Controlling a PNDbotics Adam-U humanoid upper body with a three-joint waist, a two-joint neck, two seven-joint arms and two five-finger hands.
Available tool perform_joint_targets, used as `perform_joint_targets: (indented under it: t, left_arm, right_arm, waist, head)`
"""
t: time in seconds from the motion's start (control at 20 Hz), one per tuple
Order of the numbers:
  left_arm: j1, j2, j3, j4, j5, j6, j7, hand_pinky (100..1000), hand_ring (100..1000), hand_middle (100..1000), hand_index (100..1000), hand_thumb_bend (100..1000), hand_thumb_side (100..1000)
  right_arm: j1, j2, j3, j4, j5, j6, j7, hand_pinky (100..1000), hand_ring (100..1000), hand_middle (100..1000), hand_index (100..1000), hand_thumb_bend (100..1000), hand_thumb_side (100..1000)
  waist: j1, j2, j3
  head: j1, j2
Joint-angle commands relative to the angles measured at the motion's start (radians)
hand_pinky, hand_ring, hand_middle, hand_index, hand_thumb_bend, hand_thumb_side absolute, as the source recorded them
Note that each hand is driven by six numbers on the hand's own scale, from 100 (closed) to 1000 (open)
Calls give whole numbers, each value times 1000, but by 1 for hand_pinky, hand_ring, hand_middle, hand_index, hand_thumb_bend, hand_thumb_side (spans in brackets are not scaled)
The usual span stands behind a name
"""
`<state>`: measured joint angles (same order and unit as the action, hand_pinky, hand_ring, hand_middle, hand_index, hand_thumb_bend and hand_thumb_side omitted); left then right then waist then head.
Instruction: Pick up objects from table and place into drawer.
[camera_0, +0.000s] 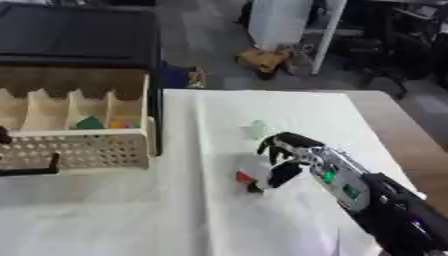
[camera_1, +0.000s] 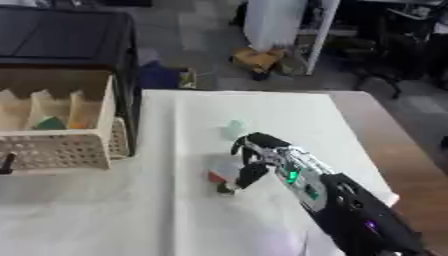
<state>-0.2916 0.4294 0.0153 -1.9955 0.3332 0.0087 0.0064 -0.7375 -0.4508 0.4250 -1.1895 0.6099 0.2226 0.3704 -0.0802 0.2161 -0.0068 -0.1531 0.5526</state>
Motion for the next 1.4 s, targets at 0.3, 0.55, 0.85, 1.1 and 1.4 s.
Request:
perform_joint_targets:
  t: [0.3,0.55,0.85,1.1,1.4]
  left_arm:
    - [2,2,2,-4,-7,8,-2,530,519,580,709,120,1000]
    - [3,0,1,-4,-10,10,-2,529,518,580,708,119,1000]
    - [7,-6,0,-4,-18,11,-7,529,518,580,708,118,1000]
    - [8,-9,0,-4,-20,9,-7,529,518,581,707,118,1000]
    - [7,-14,1,-4,-22,12,-5,528,508,580,699,119,1000]
  right_arm:
    - [0,-6,-19,-15,11,9,-20,690,740,457,771,655,432]
    - [3,-3,-20,-9,10,12,-22,689,740,455,769,635,438]
    - [7,-1,-25,4,14,15,-32,688,739,451,766,609,447]
    - [9,-1,-28,11,12,17,-33,688,739,451,767,596,449]
    - [6,-2,-28,16,0,22,-17,687,738,448,765,573,444]
  waist:
    - [4,-9,3]
    - [3,-6,5]
    - [5,-2,10]
    - [6,2,12]
    - [5,6,17]
  head:
    - [-7,-10]
    - [-9,-10]
    - [-9,-15]
    - [-9,-18]
    - [-11,-22]
